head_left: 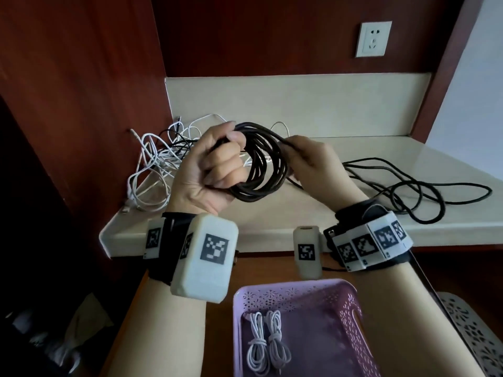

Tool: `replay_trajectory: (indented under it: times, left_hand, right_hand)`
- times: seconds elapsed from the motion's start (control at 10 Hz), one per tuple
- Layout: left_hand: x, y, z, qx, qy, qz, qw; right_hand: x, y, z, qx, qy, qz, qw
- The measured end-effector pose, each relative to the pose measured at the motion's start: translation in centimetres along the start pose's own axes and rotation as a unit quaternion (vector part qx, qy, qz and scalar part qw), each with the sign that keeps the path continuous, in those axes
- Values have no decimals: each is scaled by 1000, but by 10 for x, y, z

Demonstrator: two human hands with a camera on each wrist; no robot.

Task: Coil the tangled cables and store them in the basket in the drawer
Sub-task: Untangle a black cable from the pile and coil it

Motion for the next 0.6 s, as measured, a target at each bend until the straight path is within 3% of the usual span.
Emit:
replay_trajectory:
  times: [0.2,0.3,0.4,0.5,0.6]
  left_hand:
    - [13,-12,-6,46,41,-3,998]
    - [19,-6,-6,55,57,0,997]
    - [21,6,-4,33,71,-12,997]
    - [23,10,-6,22,74,-48,996]
    - [30,-2,-9,46,104,-164,980]
  right_hand:
    - [-12,31,-7,-166,21,254,952]
    - [-7,40,-5,-178,12,278,944]
    - [-6,41,-5,-167,-11,315,934]
    - [4,31,-4,-98,-4,267,959]
    - [24,11,0,-1,47,236,971]
Point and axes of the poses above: each hand's wrist, its own z-axis towards the middle knuckle, its own y-axis out of the palm, x = y × z, the point moved 8 cm from there along z, towards the middle knuckle, and after that the axes turned 3 degrees about z, right-handed, at the moved point
